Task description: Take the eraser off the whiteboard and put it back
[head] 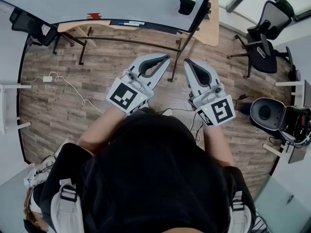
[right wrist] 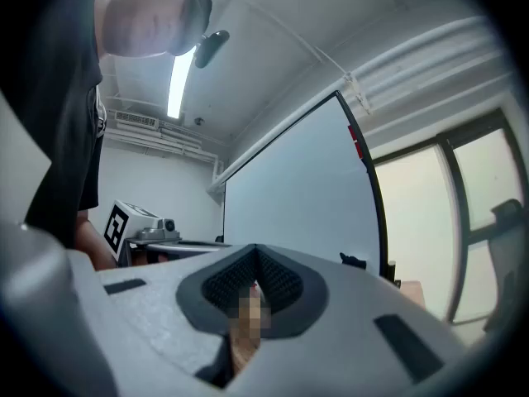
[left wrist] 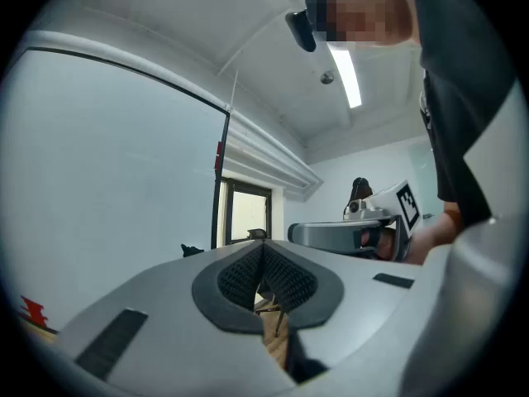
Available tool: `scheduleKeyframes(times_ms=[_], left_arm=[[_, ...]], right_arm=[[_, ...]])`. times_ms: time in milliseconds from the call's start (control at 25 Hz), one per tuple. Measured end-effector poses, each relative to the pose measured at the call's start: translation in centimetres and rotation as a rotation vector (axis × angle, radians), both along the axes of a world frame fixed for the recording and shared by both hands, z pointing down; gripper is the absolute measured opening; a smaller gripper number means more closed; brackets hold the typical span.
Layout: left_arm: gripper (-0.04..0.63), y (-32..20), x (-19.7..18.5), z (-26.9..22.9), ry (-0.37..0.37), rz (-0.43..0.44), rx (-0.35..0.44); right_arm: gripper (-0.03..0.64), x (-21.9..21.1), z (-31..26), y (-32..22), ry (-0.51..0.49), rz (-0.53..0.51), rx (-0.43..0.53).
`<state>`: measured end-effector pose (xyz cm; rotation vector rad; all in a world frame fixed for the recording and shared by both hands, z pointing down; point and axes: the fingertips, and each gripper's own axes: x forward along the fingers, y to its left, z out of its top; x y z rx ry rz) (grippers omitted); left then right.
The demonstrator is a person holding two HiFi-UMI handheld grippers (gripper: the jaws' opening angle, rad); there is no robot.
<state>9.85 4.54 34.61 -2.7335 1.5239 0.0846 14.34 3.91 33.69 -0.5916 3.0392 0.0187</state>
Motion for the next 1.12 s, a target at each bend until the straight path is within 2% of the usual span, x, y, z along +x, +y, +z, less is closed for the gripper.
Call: scheduleKeyframes(times_ms=[360,800,1120], left_arm=[[-0.005,2.7,-0.1,0.8,0.012,0.003,-0.007],[-0.005,3.9,2.3,0.3,0.023,-0.002,-0.001],[-0.005,5.0,4.6,0.2,-0.013,-0.049,0.007]], right_arm=[[0.002,0.2,0.7,2.4,0.005,0.016,-0.003],[0.002,2.9,0.4,3.4,-0.014,0.023,-0.004],[0.002,5.3,0.6,4.3,-0.028,-0.010,0.002]])
